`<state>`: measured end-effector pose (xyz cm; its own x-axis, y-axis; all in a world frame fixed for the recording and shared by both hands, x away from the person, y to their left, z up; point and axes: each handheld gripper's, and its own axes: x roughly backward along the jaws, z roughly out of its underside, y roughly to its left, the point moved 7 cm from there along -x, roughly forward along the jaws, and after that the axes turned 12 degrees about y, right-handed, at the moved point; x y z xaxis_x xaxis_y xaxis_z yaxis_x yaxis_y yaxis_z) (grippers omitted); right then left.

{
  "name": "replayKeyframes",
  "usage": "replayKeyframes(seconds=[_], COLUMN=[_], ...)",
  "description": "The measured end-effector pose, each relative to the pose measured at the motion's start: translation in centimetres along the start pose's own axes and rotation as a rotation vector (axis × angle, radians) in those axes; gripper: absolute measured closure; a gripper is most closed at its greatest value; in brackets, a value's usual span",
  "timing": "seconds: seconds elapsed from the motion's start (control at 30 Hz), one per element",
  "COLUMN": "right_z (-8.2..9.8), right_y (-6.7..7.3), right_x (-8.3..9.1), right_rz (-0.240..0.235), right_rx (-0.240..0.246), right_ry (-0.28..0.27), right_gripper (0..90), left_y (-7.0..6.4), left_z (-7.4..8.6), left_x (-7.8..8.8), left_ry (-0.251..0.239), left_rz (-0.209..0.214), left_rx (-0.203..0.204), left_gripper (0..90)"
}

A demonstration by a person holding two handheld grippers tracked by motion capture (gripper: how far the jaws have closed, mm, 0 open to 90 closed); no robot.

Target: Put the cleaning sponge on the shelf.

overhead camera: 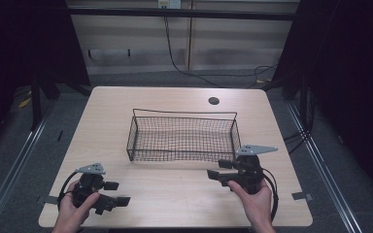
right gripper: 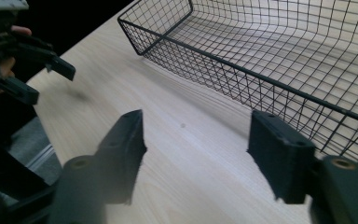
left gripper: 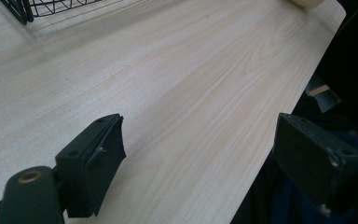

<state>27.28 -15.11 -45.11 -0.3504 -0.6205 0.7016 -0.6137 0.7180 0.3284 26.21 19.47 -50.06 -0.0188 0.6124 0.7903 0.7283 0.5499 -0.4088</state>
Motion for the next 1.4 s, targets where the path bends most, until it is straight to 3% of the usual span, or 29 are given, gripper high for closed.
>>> replayKeyframes(seconds=[0.2, 0.4, 0.57, 0.8, 0.9, 1.13, 1.4], right_z=[0.2, 0.2, 0.4, 0.6, 0.7, 1.1, 1.7], right_y=[-0.5, -1.2, -2.0, -2.8, -3.1, -4.2, -5.4], right_x=[0.6, 1.7, 2.8, 4.1, 4.5, 5.9, 5.7], right_rz=[-0.022, 0.005, 0.021, -0.005, -0.027, -0.031, -0.035], right_rx=[-0.005, -0.005, -0.036, -0.071, -0.063, -0.096, -0.139], right_ry=[0.101, 0.136, 0.175, 0.216, 0.234, 0.256, 0.368], right_gripper=[25.6, 25.6, 25.8, 25.8, 25.3, 24.3, 22.7], left_y=[0.0, 0.0, 0.0, 0.0, 0.0, 0.0, 0.1], left_z=[0.0, 0.0, 0.0, 0.0, 0.0, 0.0, 0.1], left_x=[0.1, 0.1, 0.0, 0.0, -0.1, -0.1, -0.1], left_ry=[0.003, 0.003, 0.000, 0.005, 0.005, 0.006, 0.009], left_rz=[0.001, -0.001, -0.001, -0.003, 0.001, 0.003, -0.006], left_rx=[-0.003, -0.005, -0.001, -0.001, 0.002, 0.003, 0.008], left_gripper=[16.3, 16.3, 16.3, 16.3, 16.3, 16.3, 16.3])
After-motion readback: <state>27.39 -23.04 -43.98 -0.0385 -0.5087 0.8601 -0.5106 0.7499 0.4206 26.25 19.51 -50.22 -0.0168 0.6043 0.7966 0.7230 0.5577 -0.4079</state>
